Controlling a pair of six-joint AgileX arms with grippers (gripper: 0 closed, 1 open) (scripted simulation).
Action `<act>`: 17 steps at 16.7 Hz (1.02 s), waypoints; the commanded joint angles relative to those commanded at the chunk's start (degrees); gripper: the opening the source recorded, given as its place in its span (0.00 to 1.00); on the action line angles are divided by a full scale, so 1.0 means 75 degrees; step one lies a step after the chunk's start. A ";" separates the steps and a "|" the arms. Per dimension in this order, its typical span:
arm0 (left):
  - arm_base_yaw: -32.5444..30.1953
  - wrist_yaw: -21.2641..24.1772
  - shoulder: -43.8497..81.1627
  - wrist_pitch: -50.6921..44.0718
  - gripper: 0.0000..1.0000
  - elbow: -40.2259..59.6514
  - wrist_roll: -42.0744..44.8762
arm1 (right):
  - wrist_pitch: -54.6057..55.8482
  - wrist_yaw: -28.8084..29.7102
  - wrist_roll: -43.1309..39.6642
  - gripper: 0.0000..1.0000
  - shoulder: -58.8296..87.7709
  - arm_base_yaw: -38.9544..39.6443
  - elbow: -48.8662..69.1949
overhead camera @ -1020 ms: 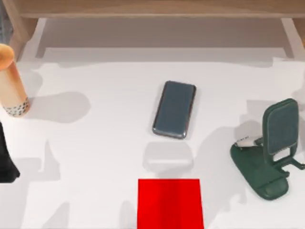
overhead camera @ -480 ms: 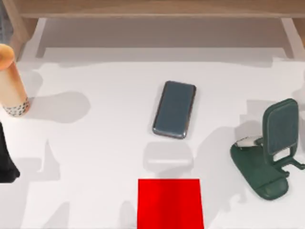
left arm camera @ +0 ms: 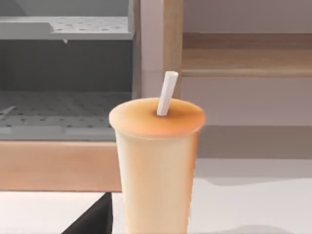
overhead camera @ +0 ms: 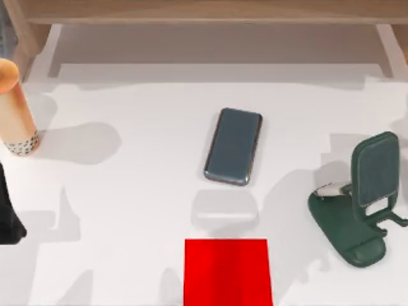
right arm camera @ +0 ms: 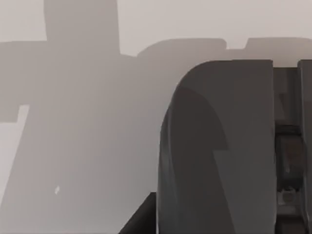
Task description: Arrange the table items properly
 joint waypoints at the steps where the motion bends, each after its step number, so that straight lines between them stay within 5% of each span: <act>1: 0.0000 0.0000 0.0000 0.0000 1.00 0.0000 0.0000 | 0.0000 0.0000 0.0000 0.00 0.0000 0.0000 0.0000; 17: 0.0000 0.0000 0.0000 0.0000 1.00 0.0000 0.0000 | -0.2889 -0.0047 -0.0004 0.00 -0.1103 -0.0010 0.1940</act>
